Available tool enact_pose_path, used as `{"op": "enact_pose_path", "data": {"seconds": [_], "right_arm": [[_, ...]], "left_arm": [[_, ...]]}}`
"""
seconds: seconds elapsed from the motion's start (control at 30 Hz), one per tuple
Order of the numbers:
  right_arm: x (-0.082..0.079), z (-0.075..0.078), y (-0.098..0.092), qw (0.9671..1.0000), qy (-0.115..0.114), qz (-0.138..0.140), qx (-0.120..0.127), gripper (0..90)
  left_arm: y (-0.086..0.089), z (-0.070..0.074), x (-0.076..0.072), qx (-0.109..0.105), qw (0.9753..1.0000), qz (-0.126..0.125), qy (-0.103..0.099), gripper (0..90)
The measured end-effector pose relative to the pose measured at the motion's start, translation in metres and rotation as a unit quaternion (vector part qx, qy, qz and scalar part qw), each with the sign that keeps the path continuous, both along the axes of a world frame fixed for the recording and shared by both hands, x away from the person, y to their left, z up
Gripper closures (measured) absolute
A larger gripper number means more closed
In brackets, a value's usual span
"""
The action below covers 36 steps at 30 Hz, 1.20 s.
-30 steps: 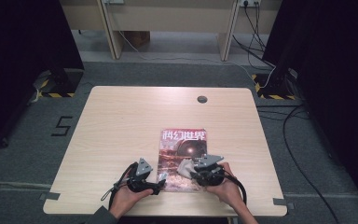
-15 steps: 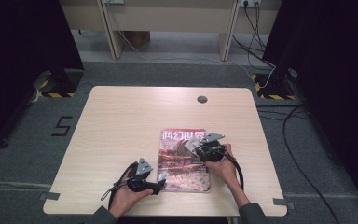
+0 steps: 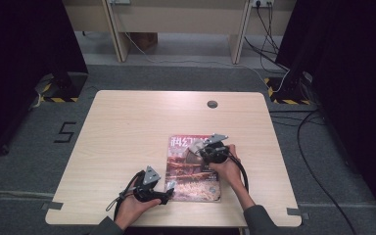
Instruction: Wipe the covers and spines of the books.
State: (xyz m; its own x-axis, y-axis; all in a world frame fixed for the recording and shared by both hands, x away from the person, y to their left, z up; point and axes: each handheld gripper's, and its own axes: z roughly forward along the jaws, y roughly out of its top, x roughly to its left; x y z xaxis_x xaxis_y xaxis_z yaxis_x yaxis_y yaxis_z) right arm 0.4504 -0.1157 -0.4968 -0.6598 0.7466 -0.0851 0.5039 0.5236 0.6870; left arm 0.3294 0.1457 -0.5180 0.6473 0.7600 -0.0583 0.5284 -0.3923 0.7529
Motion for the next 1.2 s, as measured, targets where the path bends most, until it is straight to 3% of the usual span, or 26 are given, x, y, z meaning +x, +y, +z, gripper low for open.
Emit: {"op": "enact_pose_path", "data": {"seconds": [0.17,0.3,0.47,0.6,0.7,0.87,0.97,1.03,1.13,1.2], "right_arm": [[0.027,-0.002,-0.014,0.9990,-0.016,-0.041,-0.002,69.2],[0.042,-0.002,-0.026,0.9976,-0.014,-0.067,0.007,69.4],[0.047,-0.001,-0.026,0.9975,-0.021,-0.068,-0.005,69.5],[0.049,-0.002,-0.028,0.9969,-0.016,-0.077,0.006,70.5],[0.045,-0.001,-0.022,0.9978,-0.020,-0.063,-0.007,72.2],[0.033,-0.001,0.006,0.9999,-0.010,0.010,0.001,72.4],[0.032,0.000,0.012,0.9995,-0.017,0.020,-0.017,70.9],[0.037,-0.001,0.004,0.9996,-0.025,0.000,-0.014,70.9],[0.045,-0.003,-0.018,0.9970,-0.044,-0.059,-0.024,71.9],[0.049,-0.004,-0.031,0.9960,-0.032,-0.083,0.006,71.9]], "left_arm": [[0.000,0.000,-0.001,0.001,1.0000,0.001,-0.004,14.9],[0.000,0.000,-0.001,0.001,1.0000,0.002,-0.003,14.9],[-0.001,0.000,-0.001,0.002,1.0000,0.001,-0.003,14.9],[-0.001,0.000,-0.001,0.002,1.0000,0.002,-0.005,15.2],[-0.001,0.000,-0.001,0.003,1.0000,0.001,-0.002,15.2],[-0.001,0.001,-0.001,0.005,1.0000,0.000,-0.004,15.2],[-0.001,0.001,-0.002,0.006,0.9999,0.000,-0.009,15.9],[-0.001,0.001,-0.002,0.005,1.0000,-0.001,-0.008,16.0],[-0.001,0.000,-0.002,0.003,1.0000,0.001,-0.007,15.9],[-0.001,0.000,-0.001,0.003,1.0000,0.000,-0.006,15.9]]}}
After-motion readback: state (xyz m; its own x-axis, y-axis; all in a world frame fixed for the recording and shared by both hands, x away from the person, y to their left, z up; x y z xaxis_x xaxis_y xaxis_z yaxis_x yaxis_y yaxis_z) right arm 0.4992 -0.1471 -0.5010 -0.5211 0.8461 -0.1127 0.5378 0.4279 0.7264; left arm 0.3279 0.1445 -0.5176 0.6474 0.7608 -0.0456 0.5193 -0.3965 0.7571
